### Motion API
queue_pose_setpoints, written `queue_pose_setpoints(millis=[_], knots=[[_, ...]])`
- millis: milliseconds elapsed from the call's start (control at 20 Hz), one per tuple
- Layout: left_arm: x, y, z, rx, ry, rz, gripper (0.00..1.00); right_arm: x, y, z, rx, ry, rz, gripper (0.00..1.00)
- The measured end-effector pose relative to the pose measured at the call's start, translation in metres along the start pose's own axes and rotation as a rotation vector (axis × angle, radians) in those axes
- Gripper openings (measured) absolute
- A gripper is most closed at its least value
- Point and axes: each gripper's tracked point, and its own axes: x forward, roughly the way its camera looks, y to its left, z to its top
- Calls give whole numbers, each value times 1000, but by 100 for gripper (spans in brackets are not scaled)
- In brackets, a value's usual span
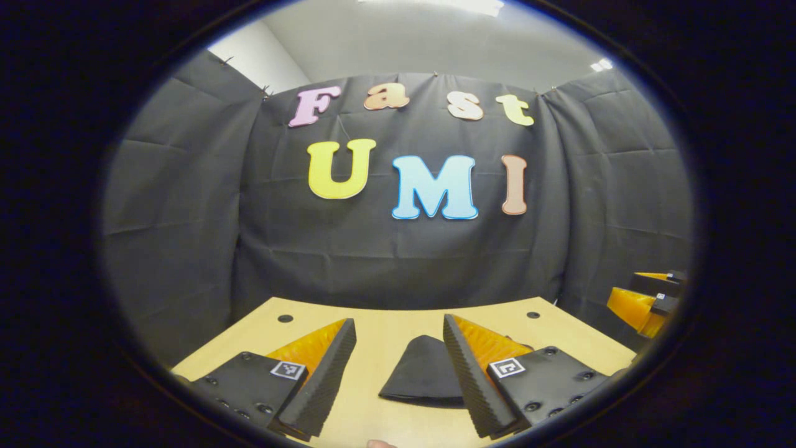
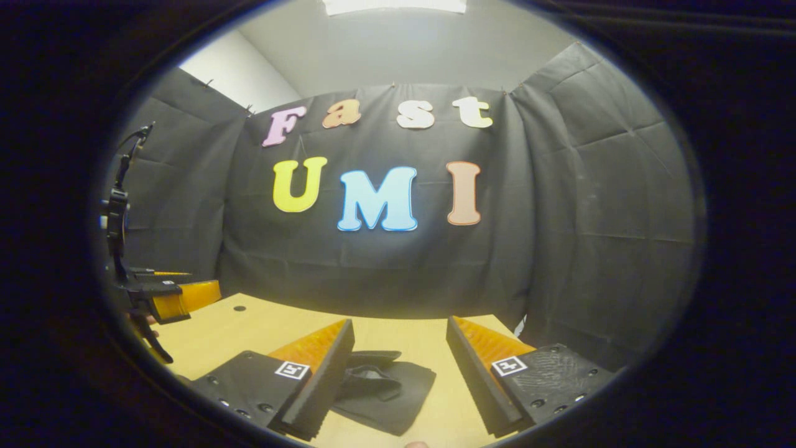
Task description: Grasp the waist and the cuffs of the jeans and fold them to make the two legs overlap; first hold the waist and fold one-third of the jeans toward the cuffs, then hold the cuffs and fold the remaining one-third in the same direction to finish folding.
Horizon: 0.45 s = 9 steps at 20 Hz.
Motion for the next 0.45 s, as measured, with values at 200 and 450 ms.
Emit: queue_pose_setpoints(millis=[200,450], knots=[[-22,12,11,17,-11,24,92,-18,9,6,-44,4,0,90],[-37,18,15,-5,-20,38,92,-38,25,20,-62,-19,4,94]])
